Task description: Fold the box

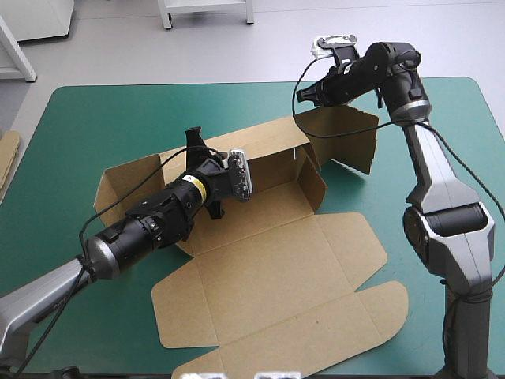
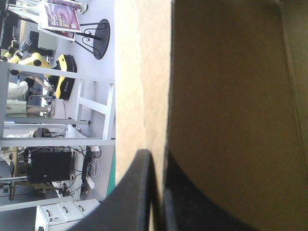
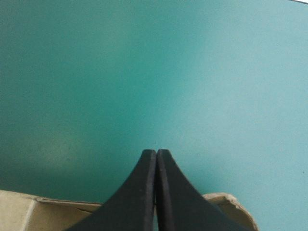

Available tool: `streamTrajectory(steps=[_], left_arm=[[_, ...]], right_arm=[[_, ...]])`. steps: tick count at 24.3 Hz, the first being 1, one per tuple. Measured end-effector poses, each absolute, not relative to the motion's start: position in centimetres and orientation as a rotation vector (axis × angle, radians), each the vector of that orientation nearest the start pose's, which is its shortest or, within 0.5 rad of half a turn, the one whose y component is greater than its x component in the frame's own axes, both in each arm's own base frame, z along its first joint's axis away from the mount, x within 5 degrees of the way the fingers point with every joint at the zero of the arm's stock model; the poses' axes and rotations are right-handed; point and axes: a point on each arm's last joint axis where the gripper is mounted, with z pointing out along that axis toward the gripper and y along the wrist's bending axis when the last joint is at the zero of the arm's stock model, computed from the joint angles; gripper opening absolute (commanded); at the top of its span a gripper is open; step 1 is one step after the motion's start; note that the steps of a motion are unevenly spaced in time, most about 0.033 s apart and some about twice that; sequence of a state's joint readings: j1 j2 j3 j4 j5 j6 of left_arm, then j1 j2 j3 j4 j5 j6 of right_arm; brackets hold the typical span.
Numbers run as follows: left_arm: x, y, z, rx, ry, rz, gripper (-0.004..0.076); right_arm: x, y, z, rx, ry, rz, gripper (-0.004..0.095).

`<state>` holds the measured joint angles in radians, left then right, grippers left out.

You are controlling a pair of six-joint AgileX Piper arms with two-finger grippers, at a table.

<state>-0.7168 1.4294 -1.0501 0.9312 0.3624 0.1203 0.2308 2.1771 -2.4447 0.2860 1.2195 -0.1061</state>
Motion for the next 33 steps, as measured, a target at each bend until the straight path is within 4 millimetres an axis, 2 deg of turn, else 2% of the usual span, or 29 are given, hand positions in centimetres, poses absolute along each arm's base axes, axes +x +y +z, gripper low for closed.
streamTrajectory(steps=[6, 13, 23, 25, 28, 33], left_arm=[[25.9, -19.1, 31.4, 1.481, 1.487, 0.484, -0.0009], [25.9, -19.1, 31.4, 1.485, 1.481, 0.491, -0.0009], [25.9, -19.1, 31.4, 1.486, 1.478, 0.491, -0.0009], [25.9, -19.1, 31.4, 1.486, 1.478, 0.491, -0.0009], [25.9, -19.1, 31.4, 1.486, 1.478, 0.490, -0.0009], [25.9, -19.1, 31.4, 1.485, 1.479, 0.487, -0.0009]], right_arm=[[45.7, 13.2, 37.7, -0.412, 2.398, 0.415, -0.0013], [45.0, 12.6, 39.0, -0.412, 2.383, 0.388, -0.0013], [45.1, 12.6, 39.4, -0.428, 2.339, 0.401, -0.0013], [45.8, 12.9, 38.5, -0.431, 2.340, 0.423, -0.0013], [47.2, 13.4, 36.0, -0.432, 2.379, 0.446, -0.0013], [47.2, 13.4, 35.6, -0.436, 2.400, 0.457, -0.0013]])
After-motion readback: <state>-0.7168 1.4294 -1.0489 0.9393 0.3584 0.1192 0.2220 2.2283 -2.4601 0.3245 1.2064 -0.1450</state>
